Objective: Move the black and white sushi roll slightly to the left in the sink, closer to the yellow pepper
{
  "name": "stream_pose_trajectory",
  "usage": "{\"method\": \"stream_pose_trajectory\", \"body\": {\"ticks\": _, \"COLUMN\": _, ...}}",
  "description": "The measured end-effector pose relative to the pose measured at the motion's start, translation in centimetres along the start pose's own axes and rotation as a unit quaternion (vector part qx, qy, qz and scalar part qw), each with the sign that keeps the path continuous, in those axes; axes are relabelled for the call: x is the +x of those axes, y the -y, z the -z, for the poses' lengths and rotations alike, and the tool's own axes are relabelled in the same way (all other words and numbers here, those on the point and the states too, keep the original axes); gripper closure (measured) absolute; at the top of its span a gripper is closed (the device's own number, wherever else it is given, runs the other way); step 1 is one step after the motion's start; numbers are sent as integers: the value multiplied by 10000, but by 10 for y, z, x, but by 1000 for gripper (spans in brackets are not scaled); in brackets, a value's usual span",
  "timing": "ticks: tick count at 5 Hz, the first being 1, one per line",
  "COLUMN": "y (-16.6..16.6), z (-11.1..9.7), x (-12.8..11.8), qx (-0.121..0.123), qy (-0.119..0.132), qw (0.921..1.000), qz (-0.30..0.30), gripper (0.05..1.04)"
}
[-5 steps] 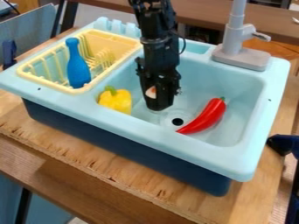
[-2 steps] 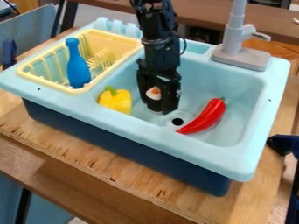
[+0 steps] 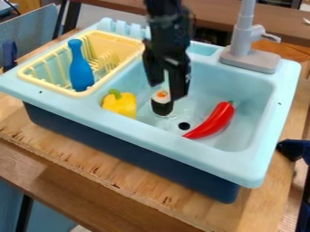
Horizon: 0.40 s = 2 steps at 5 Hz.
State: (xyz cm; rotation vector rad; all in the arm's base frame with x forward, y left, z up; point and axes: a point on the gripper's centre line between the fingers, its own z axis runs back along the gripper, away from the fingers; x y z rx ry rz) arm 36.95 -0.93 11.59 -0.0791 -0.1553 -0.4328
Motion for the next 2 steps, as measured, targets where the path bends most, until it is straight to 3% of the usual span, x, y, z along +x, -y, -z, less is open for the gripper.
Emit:
{"method": "stream_pose_trajectory", "body": {"ticks": 1, "y": 3, "z": -41, "x": 3, "qx": 369, "qy": 279, "qw": 9989, "qz": 89, "gripper": 83}}
{"method": "stream_pose_trajectory", "body": {"ticks": 2, "y": 4, "z": -64, "x": -1, "qx": 535, "qy": 390, "qw": 9978, "qz": -86, "gripper": 83}}
